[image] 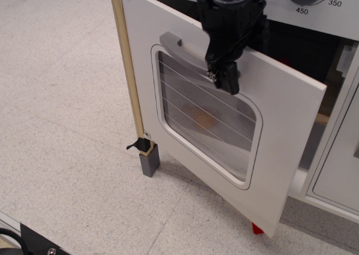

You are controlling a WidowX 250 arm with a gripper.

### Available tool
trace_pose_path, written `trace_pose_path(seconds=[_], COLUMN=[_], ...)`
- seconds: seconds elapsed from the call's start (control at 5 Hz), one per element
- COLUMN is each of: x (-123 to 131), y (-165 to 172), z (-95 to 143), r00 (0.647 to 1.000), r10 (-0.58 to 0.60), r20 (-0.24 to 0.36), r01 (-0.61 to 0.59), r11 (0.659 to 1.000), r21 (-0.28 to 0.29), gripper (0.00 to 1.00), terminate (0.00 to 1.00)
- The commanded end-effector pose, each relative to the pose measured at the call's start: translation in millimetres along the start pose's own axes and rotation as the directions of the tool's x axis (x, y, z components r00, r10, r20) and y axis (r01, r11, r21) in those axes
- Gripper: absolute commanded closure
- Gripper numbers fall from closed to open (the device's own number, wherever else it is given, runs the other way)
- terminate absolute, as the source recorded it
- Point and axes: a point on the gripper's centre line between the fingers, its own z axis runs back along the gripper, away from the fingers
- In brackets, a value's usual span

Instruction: Open oven

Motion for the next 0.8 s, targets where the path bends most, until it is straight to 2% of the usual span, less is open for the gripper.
trace_pose_path(seconds=[0.0,0.2,0.4,0.6], x=[54.6,84.4,110.5,127.3], y=[34.9,53.4,68.7,74.3], z=[27.5,29.8,38.6,54.5], r00=[0.997,0.987,0.977,0.957], r10=[-0.060,-0.145,-0.201,-0.272], r20=[0.044,0.070,0.071,0.103], r01=[0.056,0.136,0.189,0.252], r11=[0.995,0.983,0.972,0.952], r21=[0.088,0.123,0.140,0.173], gripper=[0.00,0.00,0.00,0.00], terminate=[0.00,0.00,0.00,0.00])
